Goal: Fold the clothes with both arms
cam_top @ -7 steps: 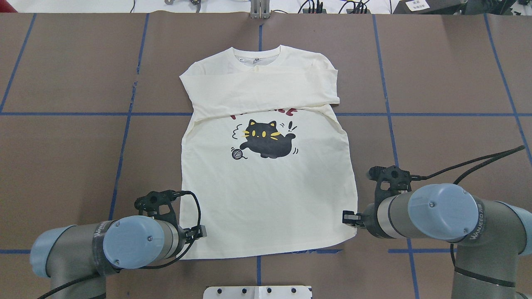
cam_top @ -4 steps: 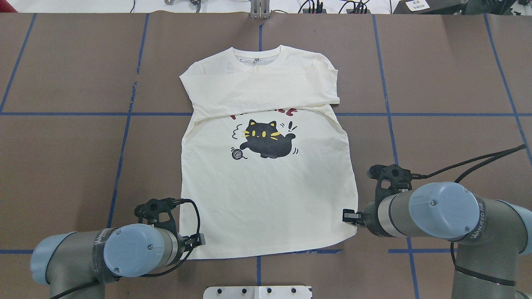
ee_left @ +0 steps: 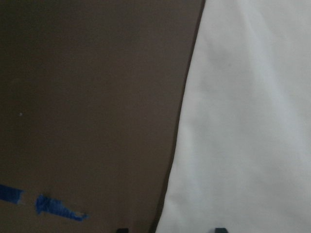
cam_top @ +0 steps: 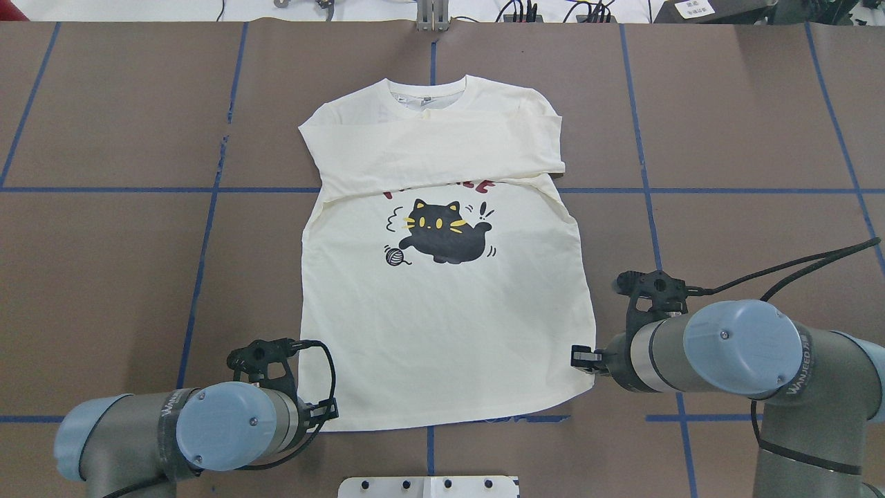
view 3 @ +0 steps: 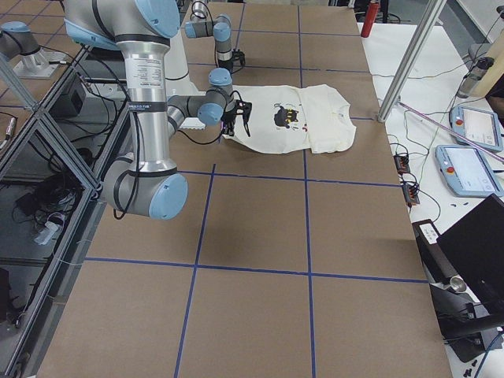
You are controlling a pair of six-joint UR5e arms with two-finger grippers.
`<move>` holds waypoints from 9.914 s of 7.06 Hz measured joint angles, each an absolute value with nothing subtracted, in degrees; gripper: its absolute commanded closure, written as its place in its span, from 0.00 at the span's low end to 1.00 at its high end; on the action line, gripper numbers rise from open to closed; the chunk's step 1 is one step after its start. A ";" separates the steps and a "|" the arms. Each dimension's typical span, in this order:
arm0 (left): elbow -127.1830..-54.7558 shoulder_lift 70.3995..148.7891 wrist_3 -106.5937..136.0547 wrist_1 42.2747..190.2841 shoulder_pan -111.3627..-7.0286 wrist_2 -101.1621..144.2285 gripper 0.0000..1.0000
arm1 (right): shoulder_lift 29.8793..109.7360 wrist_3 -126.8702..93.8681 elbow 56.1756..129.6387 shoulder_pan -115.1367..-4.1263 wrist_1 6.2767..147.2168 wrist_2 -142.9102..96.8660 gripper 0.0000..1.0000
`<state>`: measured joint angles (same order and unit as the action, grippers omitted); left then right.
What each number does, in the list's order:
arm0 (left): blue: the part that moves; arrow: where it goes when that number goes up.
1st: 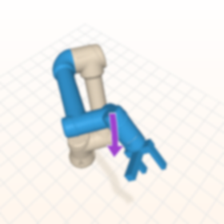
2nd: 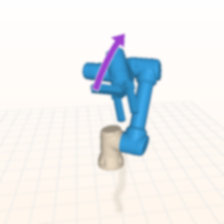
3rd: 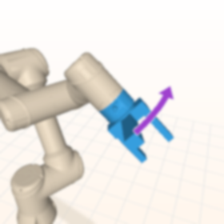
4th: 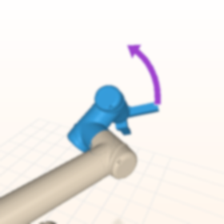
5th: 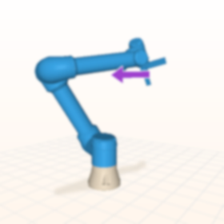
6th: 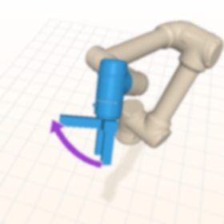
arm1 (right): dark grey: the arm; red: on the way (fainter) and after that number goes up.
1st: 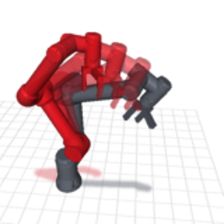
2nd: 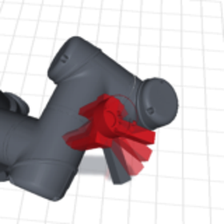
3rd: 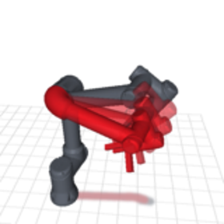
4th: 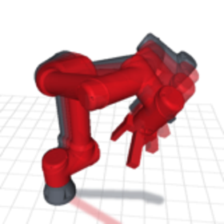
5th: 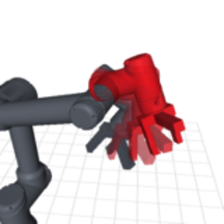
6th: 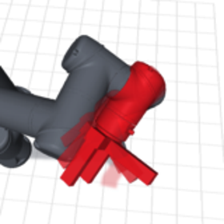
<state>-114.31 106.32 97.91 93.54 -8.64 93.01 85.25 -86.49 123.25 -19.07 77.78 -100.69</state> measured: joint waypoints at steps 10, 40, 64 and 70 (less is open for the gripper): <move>-120.85 104.73 97.30 92.95 -8.20 91.26 1.00 | 88.62 -86.50 127.28 -19.66 78.20 -101.72 1.00; -87.77 124.58 70.66 108.36 -39.94 100.20 0.45 | 57.53 -79.40 83.58 -50.56 69.23 -119.09 0.01; -98.87 123.21 70.43 102.21 -40.28 100.36 0.00 | 95.52 -91.99 122.27 -16.22 68.51 -109.25 0.01; -100.15 122.50 81.03 103.00 -30.99 100.60 0.10 | 98.53 -96.27 126.74 -17.54 63.52 -106.44 0.00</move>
